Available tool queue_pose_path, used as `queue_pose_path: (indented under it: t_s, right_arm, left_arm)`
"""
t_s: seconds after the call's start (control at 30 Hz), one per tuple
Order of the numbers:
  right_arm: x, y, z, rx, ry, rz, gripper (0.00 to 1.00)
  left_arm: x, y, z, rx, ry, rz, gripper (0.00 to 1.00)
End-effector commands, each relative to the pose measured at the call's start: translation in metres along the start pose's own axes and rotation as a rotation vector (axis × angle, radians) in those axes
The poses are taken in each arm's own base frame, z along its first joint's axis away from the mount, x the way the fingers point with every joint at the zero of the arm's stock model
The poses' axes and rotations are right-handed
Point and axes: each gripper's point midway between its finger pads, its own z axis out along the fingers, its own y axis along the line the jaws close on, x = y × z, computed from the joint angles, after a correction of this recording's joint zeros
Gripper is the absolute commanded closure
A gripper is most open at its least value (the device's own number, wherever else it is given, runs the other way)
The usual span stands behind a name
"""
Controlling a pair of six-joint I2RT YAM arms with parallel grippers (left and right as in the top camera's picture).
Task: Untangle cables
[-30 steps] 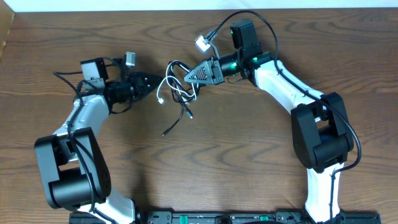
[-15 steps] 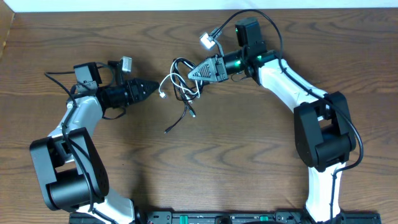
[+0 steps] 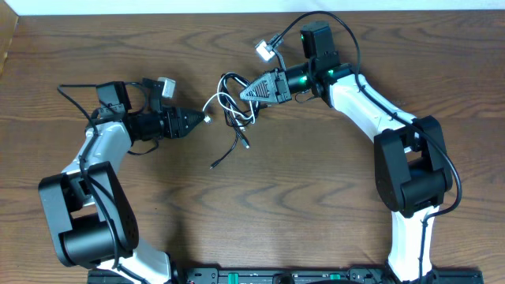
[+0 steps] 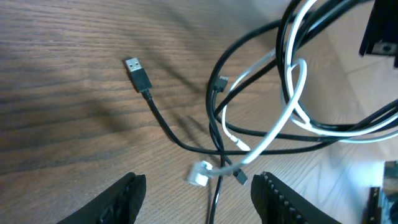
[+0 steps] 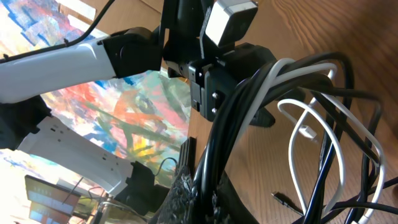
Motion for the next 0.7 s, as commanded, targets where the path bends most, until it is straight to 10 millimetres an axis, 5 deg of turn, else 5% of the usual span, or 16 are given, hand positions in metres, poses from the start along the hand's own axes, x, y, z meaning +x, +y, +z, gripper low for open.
queue_pose_path:
  t_s: [0.0,0.17,0.43,0.67]
  right_arm:
    - [-0.01,0.02,-0.005,-0.033,0.0,-0.042,0.99]
    - [-0.01,0.02,-0.005,-0.033,0.0,-0.042,0.99]
    - [-0.01,0.02,-0.005,-0.033,0.0,-0.042,0.99]
    - [-0.01,0.02,-0.004,-0.034,0.0,-0.041,0.99]
  left_arm:
    - [0.002,-0.01,0.006,0.007,0.021,0.089,0.41]
    - [0.007,-0.009,0.017,-0.041,0.065,0.121,0.44]
    - [0.008,-0.016,0.026,-0.03,0.08,0.151,0.86]
    - [-0.003,-0.058,0.023,0.203,0.008,0.148,0.86]
